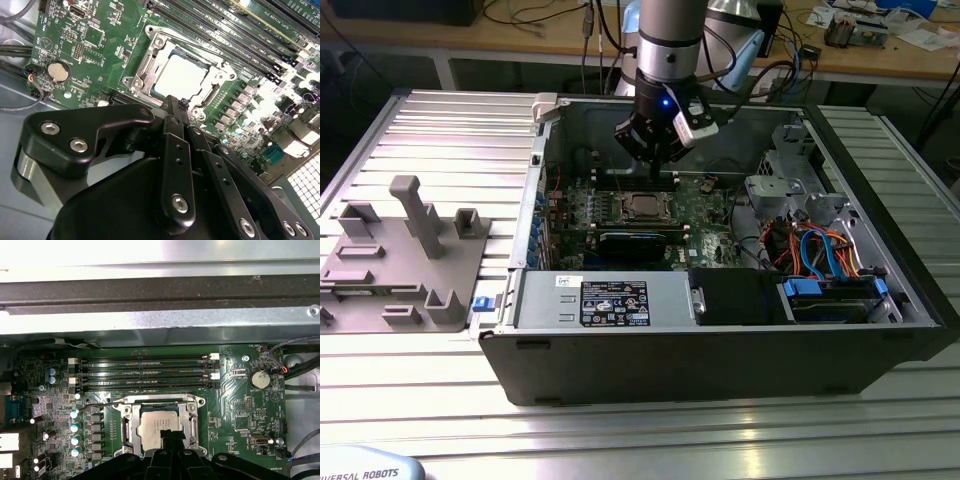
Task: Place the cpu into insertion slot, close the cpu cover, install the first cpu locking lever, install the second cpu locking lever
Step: 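Install the first cpu locking lever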
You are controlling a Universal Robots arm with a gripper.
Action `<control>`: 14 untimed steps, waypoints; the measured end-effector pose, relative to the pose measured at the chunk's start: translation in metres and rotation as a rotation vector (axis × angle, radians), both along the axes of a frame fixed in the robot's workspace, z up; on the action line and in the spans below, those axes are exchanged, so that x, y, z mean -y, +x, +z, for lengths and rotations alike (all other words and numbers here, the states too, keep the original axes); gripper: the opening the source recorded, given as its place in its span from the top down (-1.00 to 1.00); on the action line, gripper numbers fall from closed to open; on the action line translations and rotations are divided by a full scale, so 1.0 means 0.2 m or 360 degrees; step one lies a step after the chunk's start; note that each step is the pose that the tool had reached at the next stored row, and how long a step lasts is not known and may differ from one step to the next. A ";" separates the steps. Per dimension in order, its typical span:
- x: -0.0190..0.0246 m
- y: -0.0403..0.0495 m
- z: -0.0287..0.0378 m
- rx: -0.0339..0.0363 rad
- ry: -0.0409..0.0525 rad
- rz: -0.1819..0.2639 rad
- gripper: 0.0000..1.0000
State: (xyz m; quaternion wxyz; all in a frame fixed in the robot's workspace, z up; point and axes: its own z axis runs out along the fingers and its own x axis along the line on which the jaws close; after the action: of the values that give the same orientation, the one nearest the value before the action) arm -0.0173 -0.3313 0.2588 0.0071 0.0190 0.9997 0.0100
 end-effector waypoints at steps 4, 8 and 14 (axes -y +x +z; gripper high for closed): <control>0.000 -0.012 0.000 0.0000 0.0000 0.0000 0.79; 0.000 -0.022 0.000 0.0000 0.0000 0.0000 0.79; 0.000 -0.036 0.000 0.0000 0.0000 0.0000 0.79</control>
State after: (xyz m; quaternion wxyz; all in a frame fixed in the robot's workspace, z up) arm -0.0245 -0.3313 0.2588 0.0071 0.0189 0.9997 0.0101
